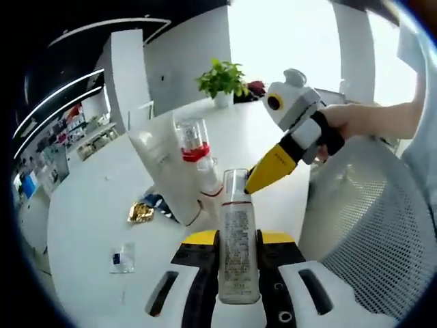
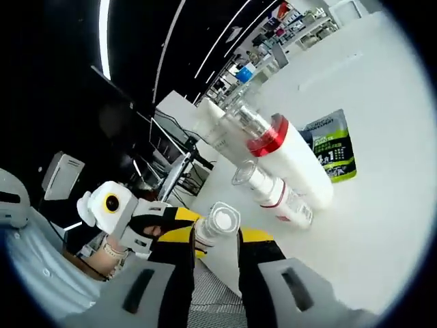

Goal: Arrange the skincare products in the storage area until every visible bottle or jar stands upright without overlapping.

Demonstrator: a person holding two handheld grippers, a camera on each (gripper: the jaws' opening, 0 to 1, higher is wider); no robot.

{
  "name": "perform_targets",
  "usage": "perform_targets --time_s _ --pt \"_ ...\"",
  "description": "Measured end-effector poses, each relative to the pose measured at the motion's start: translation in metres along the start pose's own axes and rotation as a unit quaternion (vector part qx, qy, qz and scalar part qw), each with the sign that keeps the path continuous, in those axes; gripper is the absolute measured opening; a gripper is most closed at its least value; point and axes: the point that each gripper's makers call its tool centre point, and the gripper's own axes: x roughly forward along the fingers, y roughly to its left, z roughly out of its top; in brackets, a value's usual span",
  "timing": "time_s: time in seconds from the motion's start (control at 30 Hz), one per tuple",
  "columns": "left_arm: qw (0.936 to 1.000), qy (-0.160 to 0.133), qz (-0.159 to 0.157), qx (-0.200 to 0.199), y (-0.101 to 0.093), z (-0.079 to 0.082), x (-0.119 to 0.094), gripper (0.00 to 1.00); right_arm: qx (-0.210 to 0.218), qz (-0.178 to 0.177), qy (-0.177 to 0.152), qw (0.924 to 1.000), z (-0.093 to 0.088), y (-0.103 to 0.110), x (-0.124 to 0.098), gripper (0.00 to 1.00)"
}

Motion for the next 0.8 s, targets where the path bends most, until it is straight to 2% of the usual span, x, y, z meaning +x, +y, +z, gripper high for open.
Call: perform_targets --time_s 0.07,0.23,0.33,0.43,0.53,0.63,0.8 --pt "1.0 0.006 0.002 0.0 0.001 -0.002 0.001 0.16 0.0 0.007 -0.009 0.9999 0.003 0.004 0.0 0.2" --pt "0.9999 0.014 0.002 0.007 0.0 -0.003 0.005 0.16 -0.027 0.013 -0.007 0.9995 0.001 0.017 0.006 0.19" --pt "0.9998 0.018 0.005 0.007 0.003 -0.004 0.006 0.16 -0.079 0.003 -0.009 0.9968 0.005 0.019 0.007 0.19" --pt "0.9999 0.013 -0.001 -0.009 0.003 -0.005 0.01 0.16 -0.135 0.001 -0.016 0.9907 0.008 0.027 0.011 0.19" --pt "0.9998 0.011 -0.005 -0.015 0.002 -0.006 0.012 0.16 -0.195 -0.006 -0.014 0.9807 0.008 0.032 0.015 0.2" --pt "0.9993 0.007 -0.017 -0.031 -0.001 -0.009 0.014 0.16 -0.237 -0.001 -0.01 0.9714 0.005 0.039 0.019 0.21" --pt "0.9991 0.026 -0.027 -0.02 -0.002 -0.018 0.02 0.16 -0.332 -0.011 0.019 0.9432 -0.003 0.04 0.027 0.21"
